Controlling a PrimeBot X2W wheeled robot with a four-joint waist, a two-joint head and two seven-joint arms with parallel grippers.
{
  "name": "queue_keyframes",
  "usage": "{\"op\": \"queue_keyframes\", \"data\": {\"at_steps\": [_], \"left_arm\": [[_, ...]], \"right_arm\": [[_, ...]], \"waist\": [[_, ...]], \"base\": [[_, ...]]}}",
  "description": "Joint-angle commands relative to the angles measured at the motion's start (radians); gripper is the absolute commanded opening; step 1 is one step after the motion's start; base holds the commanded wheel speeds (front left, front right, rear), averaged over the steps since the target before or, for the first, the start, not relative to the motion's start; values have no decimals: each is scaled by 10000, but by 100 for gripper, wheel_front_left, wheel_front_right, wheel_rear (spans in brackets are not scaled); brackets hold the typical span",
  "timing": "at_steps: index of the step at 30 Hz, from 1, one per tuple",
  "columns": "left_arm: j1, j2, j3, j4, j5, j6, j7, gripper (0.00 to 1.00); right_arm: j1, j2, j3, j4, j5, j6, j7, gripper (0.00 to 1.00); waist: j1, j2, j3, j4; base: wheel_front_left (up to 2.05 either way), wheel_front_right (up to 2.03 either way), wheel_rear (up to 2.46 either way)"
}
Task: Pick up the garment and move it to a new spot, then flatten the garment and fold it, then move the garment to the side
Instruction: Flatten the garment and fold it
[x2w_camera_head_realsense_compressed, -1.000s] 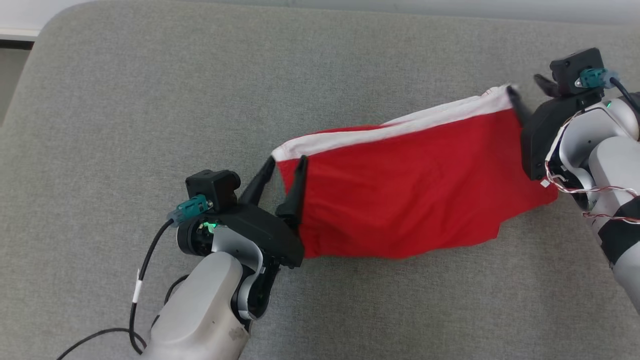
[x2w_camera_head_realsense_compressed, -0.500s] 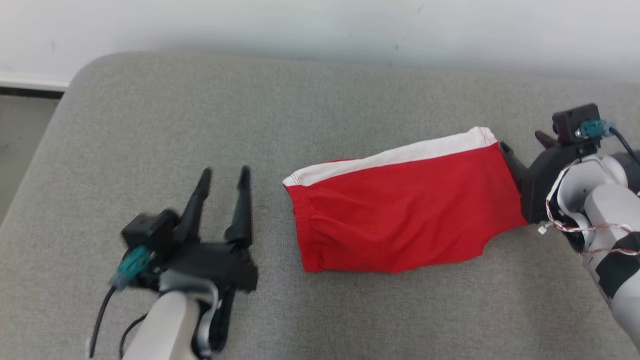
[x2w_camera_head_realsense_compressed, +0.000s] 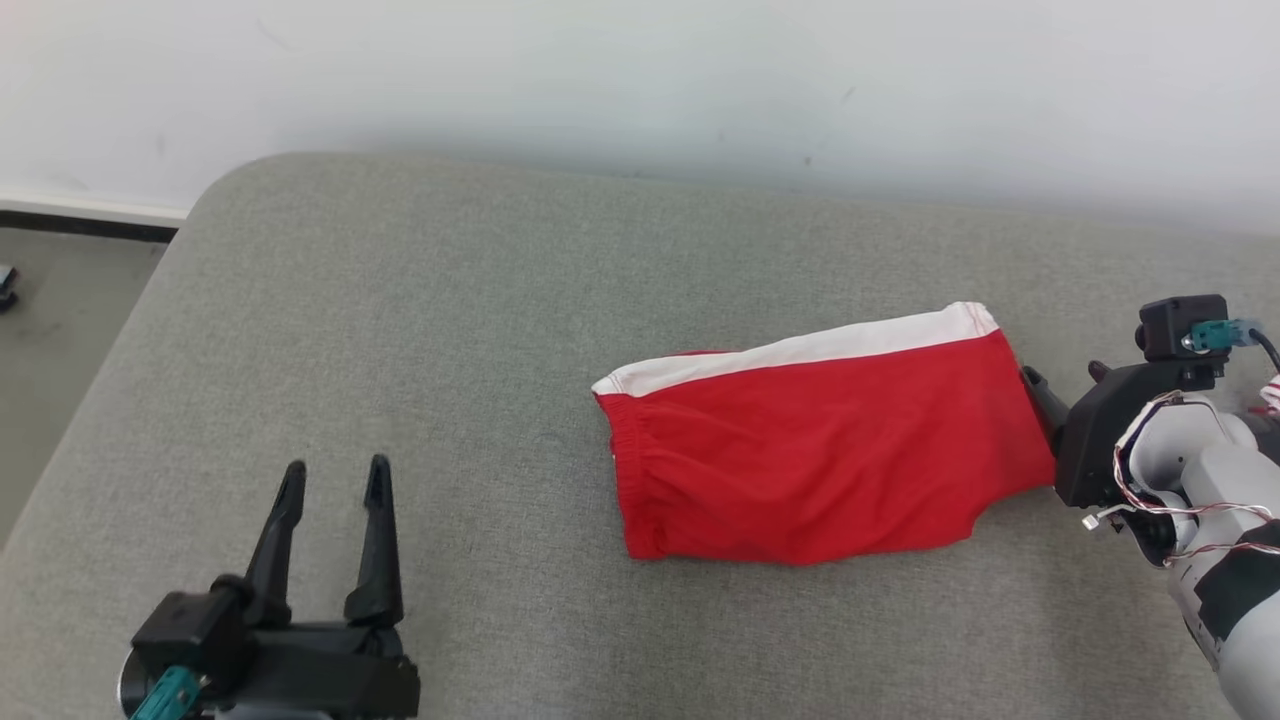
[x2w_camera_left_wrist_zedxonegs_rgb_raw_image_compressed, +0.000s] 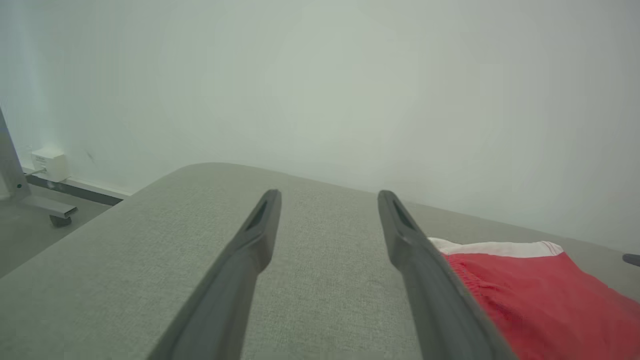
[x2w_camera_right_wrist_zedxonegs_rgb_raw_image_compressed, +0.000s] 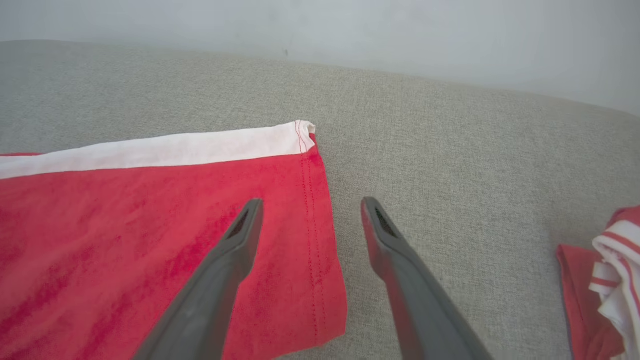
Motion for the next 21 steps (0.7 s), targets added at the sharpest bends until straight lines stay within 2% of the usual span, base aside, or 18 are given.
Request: {"op": "queue_keyframes", "data": {"at_steps": [1,12,21], "left_arm": [[121,-25,59,-23,104,-52,-15,100],[393,-80,256,186,404,-342,-14,100],[231,-84,-57,243,72,-259,-16,100]], "right_arm": [[16,26,-38,67,71,-28,11,100],[-492,-31,-653,1423,188,-28,-149,100],[-741,214,-916,2390,144,-28,-28,100]], "waist": [[3,1,122,104],[3,1,808,757],[3,1,1272,1132]], "base": [[0,0,0],[0,0,0],[0,0,0]]}}
